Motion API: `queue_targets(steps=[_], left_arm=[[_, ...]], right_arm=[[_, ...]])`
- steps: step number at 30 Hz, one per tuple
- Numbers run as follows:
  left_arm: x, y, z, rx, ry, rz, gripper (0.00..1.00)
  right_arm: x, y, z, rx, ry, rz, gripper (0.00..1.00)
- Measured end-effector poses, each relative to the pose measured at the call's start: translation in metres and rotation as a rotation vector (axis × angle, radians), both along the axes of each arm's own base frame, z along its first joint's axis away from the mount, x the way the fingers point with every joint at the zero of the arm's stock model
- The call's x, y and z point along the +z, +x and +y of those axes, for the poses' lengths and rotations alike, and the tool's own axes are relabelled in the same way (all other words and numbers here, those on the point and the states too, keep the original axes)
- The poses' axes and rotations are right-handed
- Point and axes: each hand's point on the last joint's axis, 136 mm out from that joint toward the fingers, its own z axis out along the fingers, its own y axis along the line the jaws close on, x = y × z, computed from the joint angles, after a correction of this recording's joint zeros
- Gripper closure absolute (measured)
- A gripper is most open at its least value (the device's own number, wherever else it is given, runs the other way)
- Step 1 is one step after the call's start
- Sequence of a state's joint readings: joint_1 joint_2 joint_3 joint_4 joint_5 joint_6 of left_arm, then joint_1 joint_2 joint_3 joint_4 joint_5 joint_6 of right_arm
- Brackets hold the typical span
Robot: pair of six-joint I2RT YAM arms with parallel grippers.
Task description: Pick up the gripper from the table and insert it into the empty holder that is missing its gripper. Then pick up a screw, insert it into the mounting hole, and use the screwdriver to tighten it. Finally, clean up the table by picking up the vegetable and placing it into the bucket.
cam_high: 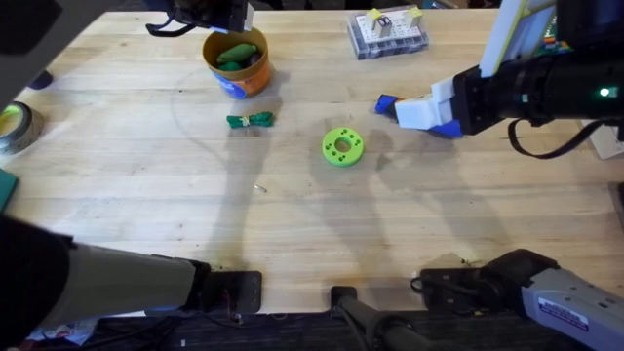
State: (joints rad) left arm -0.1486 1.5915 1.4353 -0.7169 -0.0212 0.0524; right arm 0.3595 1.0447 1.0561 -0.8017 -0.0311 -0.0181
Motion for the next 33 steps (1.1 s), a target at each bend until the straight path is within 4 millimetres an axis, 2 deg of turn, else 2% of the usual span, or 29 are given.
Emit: queue_targets(steps=[3, 8, 12, 15, 18, 23, 27, 28, 29, 32, 33], left_arm=[[-0.016, 0.002, 0.005, 0.013, 0.006, 0.04, 0.981], [-0.02, -0.003, 0.003, 0.007, 0.007, 0.065, 0.981], [-0.033, -0.027, 0.001, -0.073, 0.041, 0.168, 0.981], [-0.044, -0.057, -0.001, -0.213, 0.1, 0.277, 0.981], [-0.048, -0.078, -0.003, -0.368, 0.167, 0.338, 0.981], [-0.052, -0.085, -0.004, -0.533, 0.243, 0.337, 0.995], [-0.076, -0.1, -0.003, -0.647, 0.287, 0.378, 0.995], [-0.085, -0.104, -0.002, -0.68, 0.298, 0.39, 0.942], [-0.094, -0.109, -0.002, -0.706, 0.306, 0.401, 0.836], [-0.117, -0.117, 0.001, -0.76, 0.332, 0.419, 0.368], [-0.122, -0.116, 0.001, -0.767, 0.34, 0.415, 0.27]], right_arm=[[-0.002, -0.002, -0.001, 0.001, -0.003, 0.009, 0.024], [-0.002, -0.002, -0.001, 0.001, -0.005, 0.012, 0.024], [-0.002, -0.003, -0.001, 0.001, -0.005, 0.013, 0.024], [-0.002, -0.003, -0.001, 0.001, -0.005, 0.013, 0.024], [-0.002, -0.003, -0.001, 0.001, -0.005, 0.014, 0.024], [-0.002, -0.002, -0.001, 0.001, -0.005, 0.013, 0.024], [-0.002, -0.003, -0.001, 0.001, -0.005, 0.013, 0.024], [-0.002, -0.003, -0.001, 0.001, -0.005, 0.013, 0.024], [-0.002, -0.002, -0.001, 0.001, -0.005, 0.013, 0.024], [-0.002, -0.002, -0.001, 0.001, -0.005, 0.013, 0.024], [-0.002, -0.003, -0.001, 0.001, -0.005, 0.013, 0.024]])
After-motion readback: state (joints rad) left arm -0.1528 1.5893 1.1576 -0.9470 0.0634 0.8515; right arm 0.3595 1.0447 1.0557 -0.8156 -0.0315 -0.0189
